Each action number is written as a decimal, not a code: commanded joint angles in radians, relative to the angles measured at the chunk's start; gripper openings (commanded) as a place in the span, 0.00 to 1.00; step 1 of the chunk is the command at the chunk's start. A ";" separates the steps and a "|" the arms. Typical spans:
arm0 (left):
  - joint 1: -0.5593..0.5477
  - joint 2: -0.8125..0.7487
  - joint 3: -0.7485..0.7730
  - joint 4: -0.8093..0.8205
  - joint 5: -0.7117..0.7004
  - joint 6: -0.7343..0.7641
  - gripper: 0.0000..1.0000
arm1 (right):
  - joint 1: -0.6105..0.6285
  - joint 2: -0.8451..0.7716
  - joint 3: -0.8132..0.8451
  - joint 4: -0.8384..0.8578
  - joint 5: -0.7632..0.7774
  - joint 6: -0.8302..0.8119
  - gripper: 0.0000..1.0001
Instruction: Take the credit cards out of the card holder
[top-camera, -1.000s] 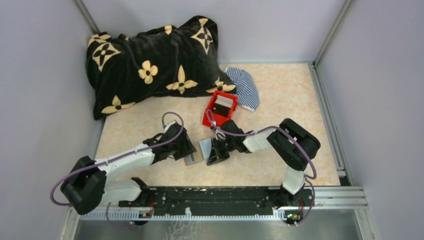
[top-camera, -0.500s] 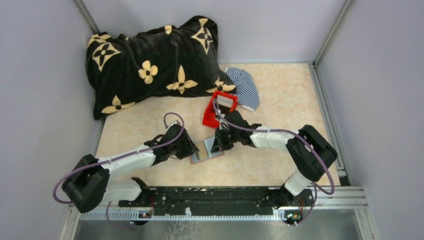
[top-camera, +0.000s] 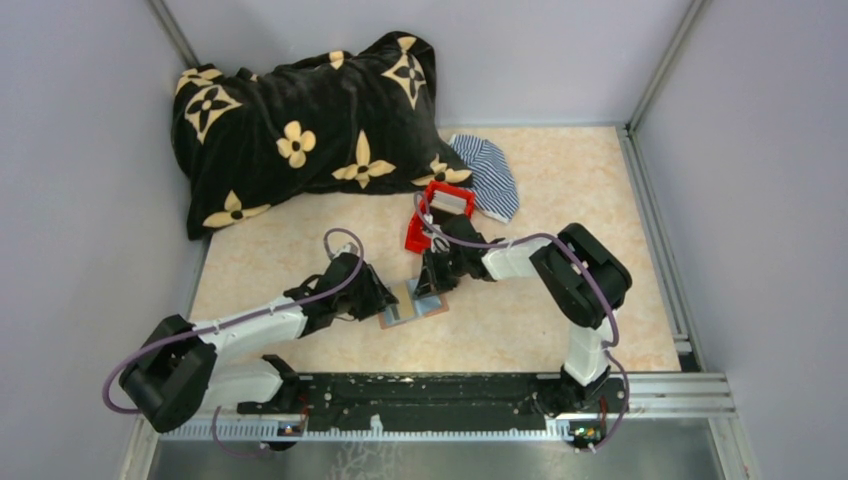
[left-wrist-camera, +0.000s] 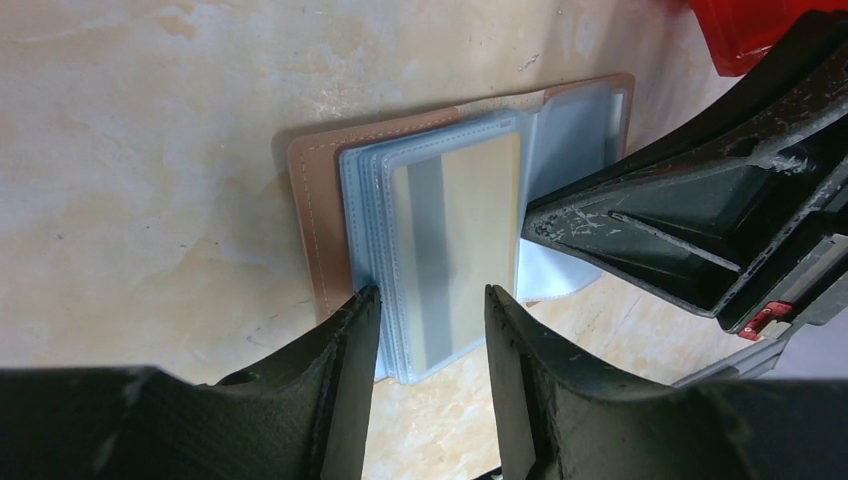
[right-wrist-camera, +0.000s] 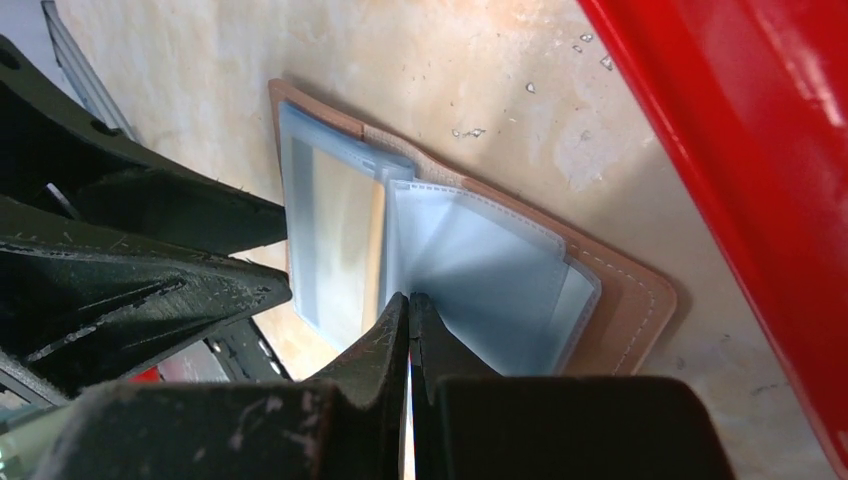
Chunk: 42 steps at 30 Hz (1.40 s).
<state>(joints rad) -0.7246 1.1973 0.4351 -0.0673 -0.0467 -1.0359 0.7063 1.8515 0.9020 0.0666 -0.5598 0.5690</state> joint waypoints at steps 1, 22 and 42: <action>0.008 -0.005 -0.035 0.117 0.053 -0.007 0.49 | 0.016 0.060 -0.052 -0.013 0.046 -0.026 0.00; 0.012 -0.118 -0.076 0.144 0.063 0.025 0.44 | 0.024 0.077 -0.084 0.050 0.016 0.013 0.00; 0.014 -0.072 -0.347 0.767 0.108 0.027 0.44 | 0.022 0.079 -0.085 0.052 0.008 0.023 0.00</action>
<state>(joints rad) -0.7132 1.1160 0.1341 0.4866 0.0200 -0.9951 0.7071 1.8923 0.8585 0.2253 -0.6430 0.6323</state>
